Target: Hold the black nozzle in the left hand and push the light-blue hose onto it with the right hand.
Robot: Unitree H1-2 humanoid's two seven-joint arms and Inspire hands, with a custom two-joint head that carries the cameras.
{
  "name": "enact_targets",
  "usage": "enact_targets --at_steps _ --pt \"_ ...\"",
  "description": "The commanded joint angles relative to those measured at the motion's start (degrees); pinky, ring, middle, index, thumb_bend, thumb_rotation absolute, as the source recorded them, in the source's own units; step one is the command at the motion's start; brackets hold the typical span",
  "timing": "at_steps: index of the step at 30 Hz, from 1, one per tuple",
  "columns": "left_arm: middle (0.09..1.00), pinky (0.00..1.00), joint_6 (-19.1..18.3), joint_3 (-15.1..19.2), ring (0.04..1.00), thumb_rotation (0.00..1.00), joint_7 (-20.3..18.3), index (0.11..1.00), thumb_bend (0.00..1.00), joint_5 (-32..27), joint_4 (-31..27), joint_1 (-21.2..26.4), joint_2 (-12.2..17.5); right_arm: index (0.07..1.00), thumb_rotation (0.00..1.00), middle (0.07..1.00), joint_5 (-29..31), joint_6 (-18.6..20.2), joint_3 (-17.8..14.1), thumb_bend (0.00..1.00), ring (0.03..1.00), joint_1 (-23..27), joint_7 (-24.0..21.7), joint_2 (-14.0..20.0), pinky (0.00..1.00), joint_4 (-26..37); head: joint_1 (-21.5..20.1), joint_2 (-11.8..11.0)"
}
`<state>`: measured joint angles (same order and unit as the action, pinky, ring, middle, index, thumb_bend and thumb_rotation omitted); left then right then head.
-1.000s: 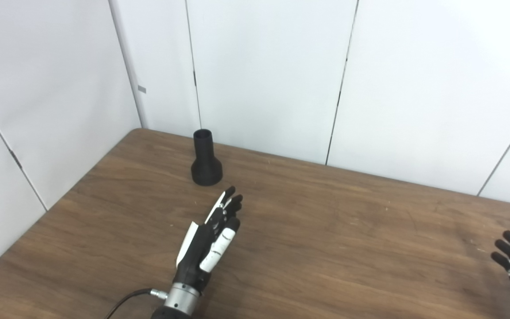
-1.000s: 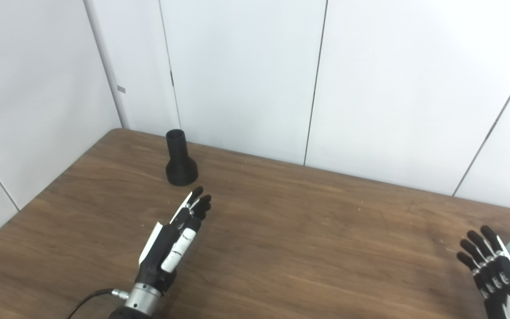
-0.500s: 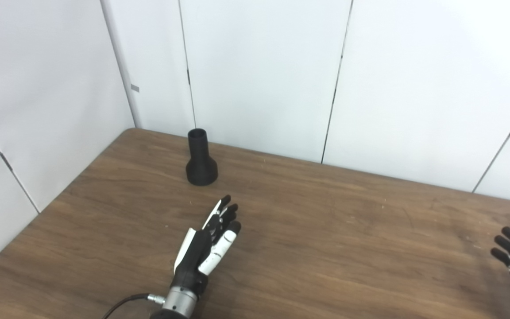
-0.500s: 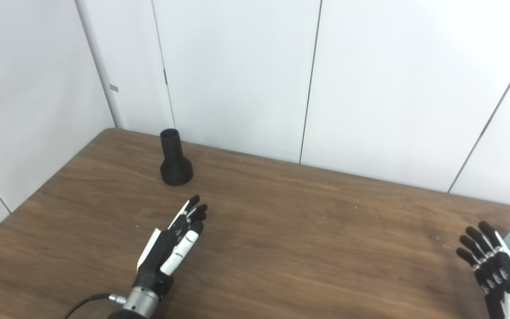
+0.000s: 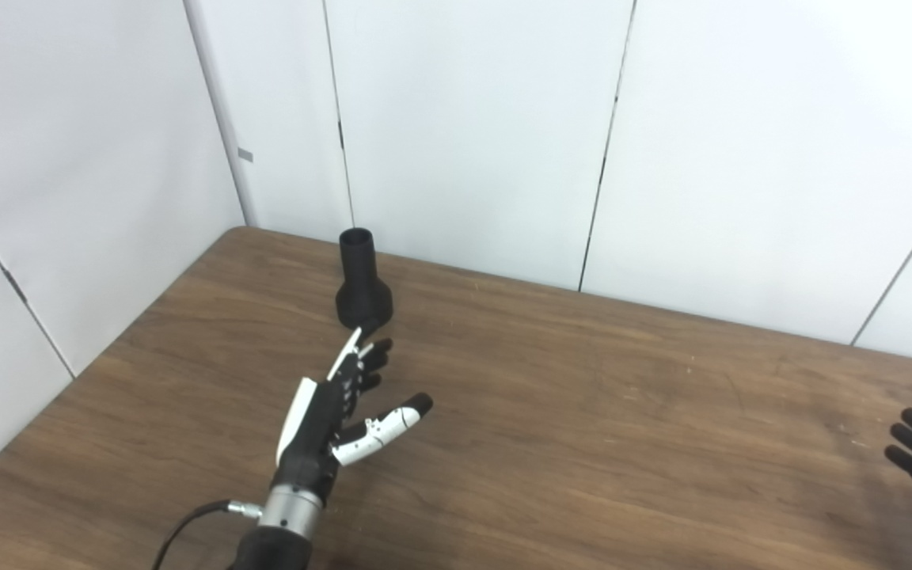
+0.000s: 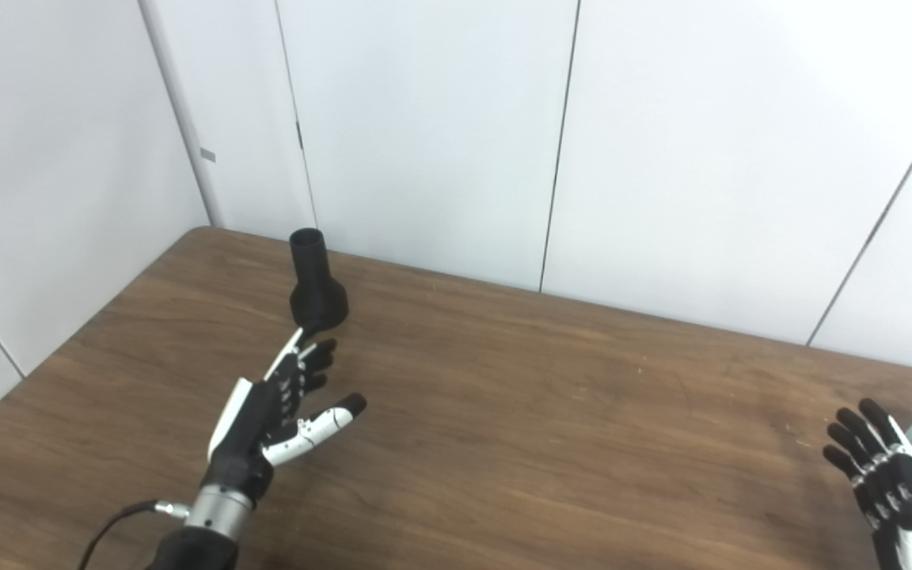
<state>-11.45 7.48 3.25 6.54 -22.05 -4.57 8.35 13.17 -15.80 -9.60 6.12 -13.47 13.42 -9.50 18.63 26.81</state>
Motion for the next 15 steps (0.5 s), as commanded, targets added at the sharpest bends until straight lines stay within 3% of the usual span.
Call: enact_targets --at_steps 1,6,15 --pt "0.898 0.92 -0.28 1.66 0.908 0.23 0.16 0.923 0.75 0.46 -2.94 3.03 2.13 0.921 0.91 0.890 0.10 -0.85 1.12 0.66 0.890 -5.71 0.54 -3.25 0.86 -4.60 0.08 0.06" --pt "0.889 0.92 -3.71 4.39 0.897 0.18 0.85 0.909 0.84 2.08 -3.42 5.88 4.63 0.921 0.91 0.889 -0.25 -1.00 1.32 0.65 0.886 -6.02 0.68 -3.73 0.85 -4.50 0.65 -0.12" --pt "0.887 0.90 -8.33 6.52 0.894 0.18 1.04 0.901 0.85 4.73 0.40 11.91 8.73 0.921 0.89 0.884 -0.44 -0.82 1.47 0.63 0.879 -6.12 0.56 -3.78 0.85 -4.50 1.27 -0.04"
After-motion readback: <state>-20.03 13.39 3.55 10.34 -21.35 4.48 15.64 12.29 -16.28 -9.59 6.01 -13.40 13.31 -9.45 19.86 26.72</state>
